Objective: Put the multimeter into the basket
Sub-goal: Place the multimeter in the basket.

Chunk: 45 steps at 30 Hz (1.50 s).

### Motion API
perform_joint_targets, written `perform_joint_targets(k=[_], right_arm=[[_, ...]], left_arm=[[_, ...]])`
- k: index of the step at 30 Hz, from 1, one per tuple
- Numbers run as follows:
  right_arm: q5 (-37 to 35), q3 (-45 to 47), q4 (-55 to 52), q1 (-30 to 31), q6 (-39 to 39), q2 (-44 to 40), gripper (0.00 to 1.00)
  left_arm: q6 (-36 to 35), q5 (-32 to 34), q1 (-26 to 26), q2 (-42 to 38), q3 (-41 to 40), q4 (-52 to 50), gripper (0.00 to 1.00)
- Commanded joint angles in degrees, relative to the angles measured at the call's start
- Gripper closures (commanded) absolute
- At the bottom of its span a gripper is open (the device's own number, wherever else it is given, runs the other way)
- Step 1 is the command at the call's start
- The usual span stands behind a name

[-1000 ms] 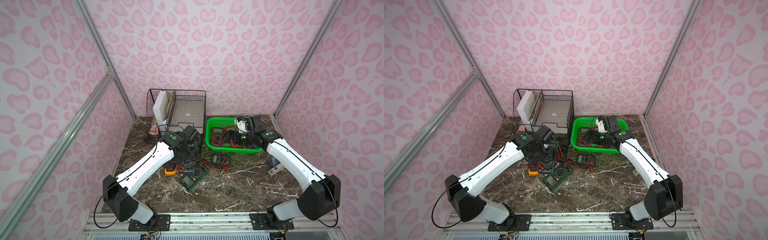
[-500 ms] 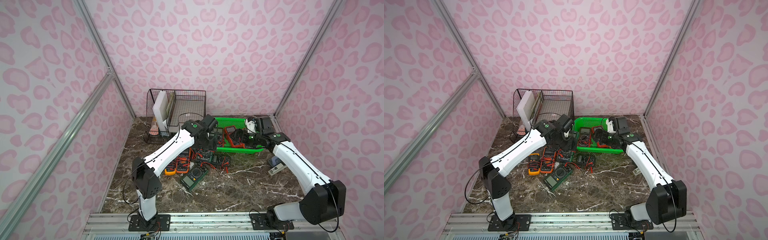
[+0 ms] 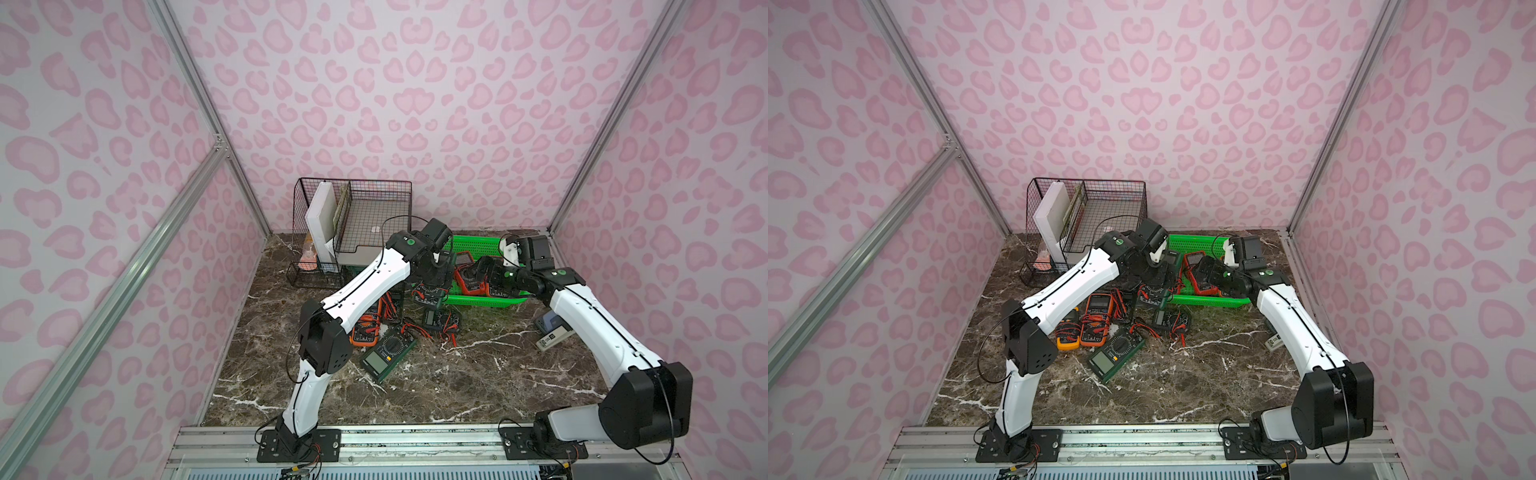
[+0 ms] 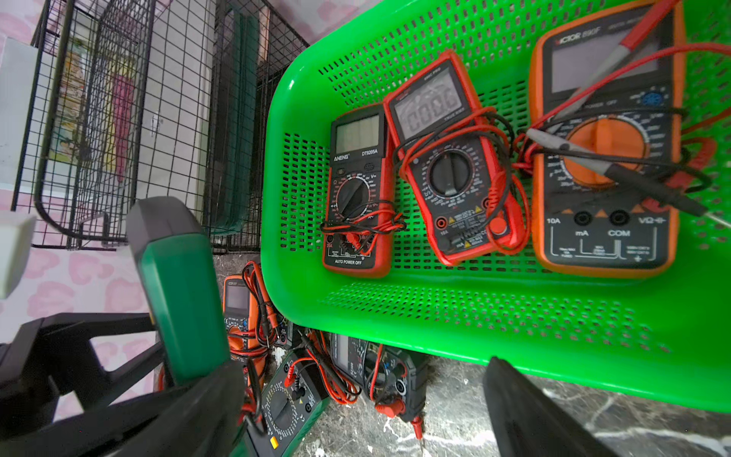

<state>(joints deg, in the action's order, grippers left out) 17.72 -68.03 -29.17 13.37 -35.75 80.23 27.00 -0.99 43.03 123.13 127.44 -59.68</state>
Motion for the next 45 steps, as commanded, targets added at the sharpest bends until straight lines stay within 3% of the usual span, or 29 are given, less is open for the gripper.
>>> perform_joint_targets(k=[1,15,33,39,45], right_arm=[[-1.07,-0.1,1.31,-0.14,-0.59,0.43,0.01],[-3.13,3.45,3.39,-0.27,-1.84,-0.53,0.01],[-2.34,5.01,2.71,-0.27,-1.34,0.27,0.01],[-2.0,5.15,2.63,-0.3,-1.34,0.46,0.01],[-1.89,5.8,3.17,-0.23,-1.82,0.14,0.01]], left_arm=[[-2.05,1.61,0.01,1.73,1.97,3.98,1.0],[-3.47,7.77,-0.48,7.73,3.19,18.07,1.0],[0.24,12.12,-1.13,15.87,7.11,21.76,1.0],[0.68,13.65,-1.18,17.22,7.07,20.43,0.81],[0.95,13.99,-1.29,18.17,6.96,18.8,0.5]])
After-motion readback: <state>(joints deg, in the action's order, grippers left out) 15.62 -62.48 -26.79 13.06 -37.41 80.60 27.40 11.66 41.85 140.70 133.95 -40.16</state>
